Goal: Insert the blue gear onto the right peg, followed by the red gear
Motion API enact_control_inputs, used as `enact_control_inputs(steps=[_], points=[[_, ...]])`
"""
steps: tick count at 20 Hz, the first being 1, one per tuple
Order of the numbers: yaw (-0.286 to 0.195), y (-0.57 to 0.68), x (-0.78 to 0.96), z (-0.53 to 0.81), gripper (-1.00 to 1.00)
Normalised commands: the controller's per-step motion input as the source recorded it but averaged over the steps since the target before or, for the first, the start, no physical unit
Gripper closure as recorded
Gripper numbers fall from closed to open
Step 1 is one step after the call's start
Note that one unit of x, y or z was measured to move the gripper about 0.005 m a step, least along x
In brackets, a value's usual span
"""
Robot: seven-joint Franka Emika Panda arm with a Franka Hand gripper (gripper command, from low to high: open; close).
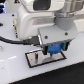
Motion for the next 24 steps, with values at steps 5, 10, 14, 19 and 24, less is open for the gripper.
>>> enact_control_inputs(steps=[5,10,14,19,24], points=[[0.0,0.06,0.04,0.14,1.0],[0.0,0.07,0.03,0.24,1.0],[0.0,0.01,0.04,0.07,1.0],[0.0,-0.04,0.08,-0.09,1.0],[0.0,-0.08,0.14,-0.2,1.0]])
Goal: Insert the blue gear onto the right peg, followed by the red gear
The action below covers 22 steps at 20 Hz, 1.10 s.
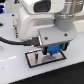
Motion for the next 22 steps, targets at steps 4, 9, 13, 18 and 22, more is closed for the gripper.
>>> enact_control_inputs(steps=[4,9,13,18,22], points=[[0.0,-0.03,0.26,0.0,1.0],[0.0,0.0,0.17,0.21,1.0],[0.0,-0.16,0.0,0.13,1.0],[0.0,-0.01,0.29,0.09,1.0],[0.0,0.0,0.31,-0.03,1.0]])
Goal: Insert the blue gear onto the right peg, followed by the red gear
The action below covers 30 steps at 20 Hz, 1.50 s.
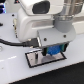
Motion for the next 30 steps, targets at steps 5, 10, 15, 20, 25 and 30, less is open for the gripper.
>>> enact_control_inputs(steps=[5,10,15,20,25,30], points=[[0.0,0.04,0.19,0.3,1.0],[0.0,0.04,0.07,0.23,1.0],[0.0,0.02,-0.06,0.05,1.0],[0.0,-0.01,0.05,-0.05,1.0],[0.0,-0.03,0.16,-0.31,1.0],[0.0,0.0,0.23,-0.08,1.0]])
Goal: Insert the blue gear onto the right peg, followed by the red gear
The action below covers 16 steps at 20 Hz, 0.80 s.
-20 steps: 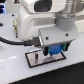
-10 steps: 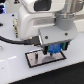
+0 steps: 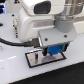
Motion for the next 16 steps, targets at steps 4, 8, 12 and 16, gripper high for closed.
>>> enact_control_inputs(steps=[4,8,12,16], points=[[0.0,-0.01,0.23,0.12,1.0],[0.0,0.0,0.23,0.36,1.0],[0.0,0.0,0.14,0.15,1.0],[0.0,0.0,0.04,0.04,1.0]])
